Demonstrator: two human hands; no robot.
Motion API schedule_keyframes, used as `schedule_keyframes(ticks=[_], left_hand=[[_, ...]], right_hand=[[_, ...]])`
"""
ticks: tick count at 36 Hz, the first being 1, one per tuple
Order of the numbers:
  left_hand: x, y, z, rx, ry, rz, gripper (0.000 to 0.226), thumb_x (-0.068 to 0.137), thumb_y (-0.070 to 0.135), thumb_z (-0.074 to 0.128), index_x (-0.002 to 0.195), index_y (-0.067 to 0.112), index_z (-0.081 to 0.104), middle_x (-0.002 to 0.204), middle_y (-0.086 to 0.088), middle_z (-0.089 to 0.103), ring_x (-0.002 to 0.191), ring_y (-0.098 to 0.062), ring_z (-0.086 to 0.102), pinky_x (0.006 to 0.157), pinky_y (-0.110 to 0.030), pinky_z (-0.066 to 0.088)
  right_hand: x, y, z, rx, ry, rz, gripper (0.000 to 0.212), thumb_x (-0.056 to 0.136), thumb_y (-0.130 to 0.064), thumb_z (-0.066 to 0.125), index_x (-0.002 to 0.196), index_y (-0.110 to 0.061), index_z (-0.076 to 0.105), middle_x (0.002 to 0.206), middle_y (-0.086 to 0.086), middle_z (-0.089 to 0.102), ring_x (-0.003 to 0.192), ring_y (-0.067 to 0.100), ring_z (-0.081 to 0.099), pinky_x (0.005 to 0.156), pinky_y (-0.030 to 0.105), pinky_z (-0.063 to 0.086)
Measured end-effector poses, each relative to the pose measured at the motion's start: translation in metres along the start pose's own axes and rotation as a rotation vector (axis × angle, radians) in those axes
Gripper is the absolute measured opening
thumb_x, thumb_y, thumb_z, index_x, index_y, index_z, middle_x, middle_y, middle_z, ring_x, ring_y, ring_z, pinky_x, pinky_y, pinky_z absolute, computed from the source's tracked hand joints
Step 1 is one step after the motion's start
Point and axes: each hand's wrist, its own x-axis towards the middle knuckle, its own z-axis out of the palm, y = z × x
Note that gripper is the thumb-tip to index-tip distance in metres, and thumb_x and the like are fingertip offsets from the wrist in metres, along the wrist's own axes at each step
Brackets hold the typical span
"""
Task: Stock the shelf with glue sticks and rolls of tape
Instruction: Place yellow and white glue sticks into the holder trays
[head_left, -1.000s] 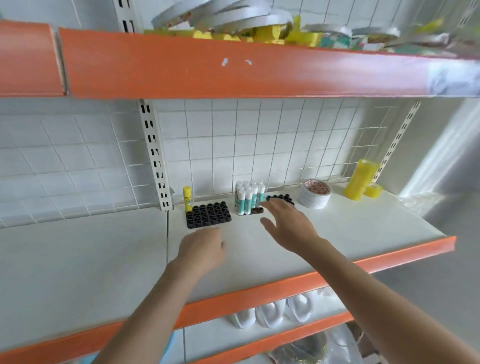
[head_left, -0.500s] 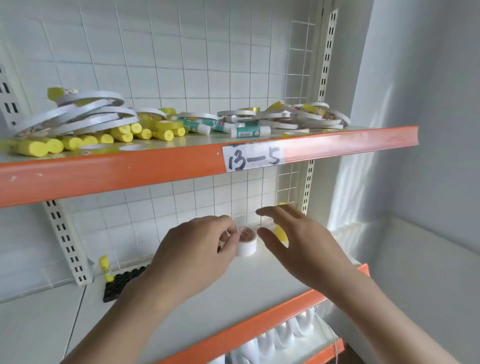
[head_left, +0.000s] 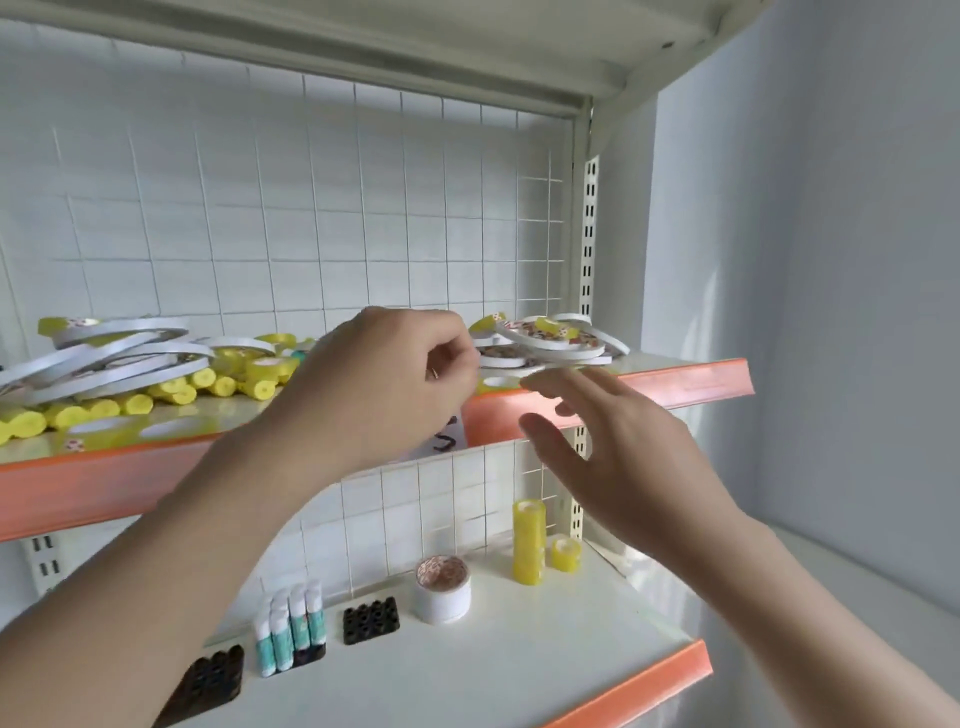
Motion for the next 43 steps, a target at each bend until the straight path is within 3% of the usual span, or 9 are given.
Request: schedule_keyframes(ticks=[10,15,18,21,25,29,34,40,43], left_hand=[[0.059,-0.038,0.025,0.421,-0.24,-0.089,0.015,0.091,0.027,0.048,0.093,0.028,0.063,0.1,0.008,0.063,0.094,-0.019,0.056,0.076,-0.032,0.047],[0.074,-0.058,0.042,0.515,-0.387,-0.142,0.026,0.093,0.024,0.049,0.116,0.024,0.061,0.116,0.001,0.059,0.107,-0.022,0.054,0.084,-0.034,0.047],[0.081,-0.064,0.048,0.541,-0.448,-0.175,0.033,0.093,0.023,0.049,0.125,0.022,0.057,0.119,-0.002,0.058,0.101,-0.023,0.056,0.078,-0.032,0.046],[0.085,-0.068,0.053,0.529,-0.487,-0.211,0.035,0.094,0.021,0.048,0.128,0.021,0.055,0.116,-0.002,0.058,0.083,-0.019,0.055,0.066,-0.028,0.04],[0.09,-0.073,0.058,0.533,-0.465,-0.217,0.027,0.092,0.02,0.05,0.113,0.013,0.065,0.115,-0.008,0.063,0.085,-0.023,0.058,0.067,-0.03,0.042],[0.089,-0.072,0.055,0.526,-0.424,-0.188,0.023,0.09,0.025,0.056,0.107,0.013,0.066,0.11,-0.006,0.064,0.091,-0.023,0.057,0.073,-0.032,0.045],[0.084,-0.069,0.043,0.413,-0.277,-0.18,0.013,0.088,0.032,0.061,0.099,0.024,0.061,0.104,0.003,0.062,0.094,-0.02,0.057,0.079,-0.034,0.048],[0.075,-0.064,0.037,0.315,-0.162,-0.197,0.015,0.088,0.037,0.063,0.099,0.027,0.06,0.106,0.006,0.064,0.095,-0.02,0.058,0.081,-0.037,0.049],[0.073,-0.064,0.034,0.305,-0.164,-0.2,0.014,0.088,0.037,0.063,0.097,0.028,0.059,0.106,0.007,0.064,0.096,-0.019,0.058,0.08,-0.035,0.048]], right_hand=[[0.064,0.026,0.024,0.013,-0.105,0.003,0.03,0.094,-0.043,0.049,0.115,-0.028,0.062,0.112,-0.005,0.066,0.107,0.017,0.058,0.081,0.036,0.05],[0.098,0.045,0.04,0.075,-0.354,0.089,0.028,0.095,-0.038,0.051,0.089,-0.017,0.069,0.084,0.005,0.066,0.082,0.024,0.059,0.073,0.035,0.047],[0.109,0.047,0.04,0.08,-0.451,0.084,0.033,0.094,-0.041,0.055,0.09,-0.013,0.07,0.085,0.009,0.066,0.082,0.022,0.059,0.071,0.031,0.043],[0.118,0.047,0.037,0.056,-0.522,0.068,0.028,0.089,-0.046,0.062,0.097,-0.021,0.072,0.096,-0.005,0.068,0.091,0.013,0.059,0.075,0.027,0.042],[0.126,0.049,0.035,0.045,-0.582,0.071,0.023,0.085,-0.052,0.065,0.097,-0.033,0.07,0.085,-0.022,0.061,0.074,-0.007,0.052,0.059,0.016,0.034],[0.127,0.058,0.036,0.113,-0.611,0.065,0.024,0.081,-0.055,0.068,0.099,-0.039,0.069,0.089,-0.025,0.063,0.08,-0.011,0.053,0.067,0.015,0.037],[0.13,0.067,0.038,0.193,-0.549,0.092,0.023,0.073,-0.052,0.076,0.087,-0.035,0.07,0.088,-0.02,0.066,0.089,0.002,0.061,0.084,0.029,0.047],[0.13,0.055,0.041,0.035,-0.495,0.018,0.034,0.088,-0.047,0.064,0.097,-0.014,0.068,0.099,0.001,0.065,0.083,0.016,0.054,0.059,0.018,0.034],[0.131,0.05,0.04,0.017,-0.541,0.047,0.037,0.084,-0.055,0.066,0.098,-0.021,0.07,0.101,-0.004,0.066,0.088,0.014,0.057,0.063,0.017,0.035]])
